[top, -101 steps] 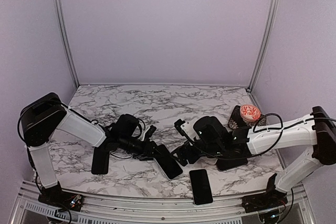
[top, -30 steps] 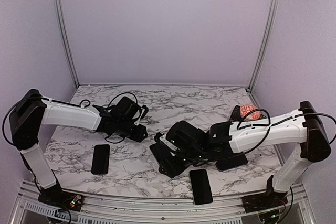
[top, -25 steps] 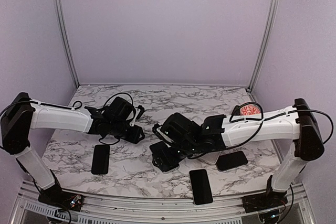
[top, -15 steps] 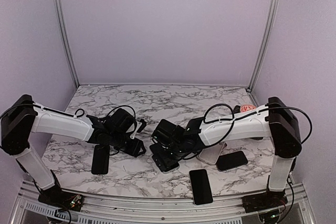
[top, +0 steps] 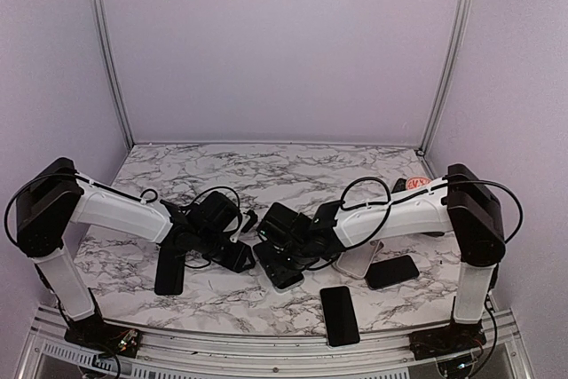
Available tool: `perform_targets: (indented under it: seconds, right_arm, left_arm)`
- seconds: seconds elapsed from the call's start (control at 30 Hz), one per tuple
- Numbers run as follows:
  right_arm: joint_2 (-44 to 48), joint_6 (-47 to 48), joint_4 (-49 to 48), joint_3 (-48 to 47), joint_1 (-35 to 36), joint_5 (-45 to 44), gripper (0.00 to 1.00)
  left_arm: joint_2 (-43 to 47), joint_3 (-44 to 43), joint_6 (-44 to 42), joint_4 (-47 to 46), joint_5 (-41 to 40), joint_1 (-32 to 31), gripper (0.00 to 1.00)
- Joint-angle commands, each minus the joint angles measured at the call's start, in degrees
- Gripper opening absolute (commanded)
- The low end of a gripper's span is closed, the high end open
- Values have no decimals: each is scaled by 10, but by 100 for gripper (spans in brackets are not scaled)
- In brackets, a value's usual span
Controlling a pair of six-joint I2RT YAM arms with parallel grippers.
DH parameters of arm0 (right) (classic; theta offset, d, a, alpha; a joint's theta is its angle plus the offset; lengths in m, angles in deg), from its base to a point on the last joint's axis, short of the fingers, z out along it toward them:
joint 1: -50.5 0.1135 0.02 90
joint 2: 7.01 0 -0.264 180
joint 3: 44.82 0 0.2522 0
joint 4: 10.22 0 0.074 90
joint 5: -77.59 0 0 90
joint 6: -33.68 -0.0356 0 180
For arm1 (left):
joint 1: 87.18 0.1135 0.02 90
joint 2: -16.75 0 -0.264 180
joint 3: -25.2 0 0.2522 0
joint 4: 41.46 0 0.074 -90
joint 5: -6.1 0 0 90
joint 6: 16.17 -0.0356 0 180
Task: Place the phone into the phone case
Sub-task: Adjust the phone with the phone case at the center of the board.
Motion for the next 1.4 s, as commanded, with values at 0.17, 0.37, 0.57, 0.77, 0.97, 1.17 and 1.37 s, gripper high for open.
perform_targets:
  seconds: [0.17,0.37,0.57,0.77,0.97,1.17,1.37]
  right_arm:
    - [-34,-9,-32,23,-10,-25,61]
    - [-29,-7,-24,23,-10,-27,61]
    - [15,11,5,7,-15,-46,68]
    - [74,42,-38,43,-33,16,83]
    - [84,37,-1,56,-30,45,83]
    - [140,-6,37,79,-19,46,69]
    - [128,-15,57,80,-52,37,48]
  left_arm:
    - [-25,-16,2,-10,14,-10,37]
    - [-21,-13,1,-12,10,-10,37]
    - [-41,-32,-4,-14,7,-10,38]
    - [-42,-39,-8,-17,5,-10,40]
    - [-47,-40,-13,-17,4,-10,43]
    - [-23,-37,-20,-16,4,-10,42]
    - [-18,-32,-18,12,-4,-10,32]
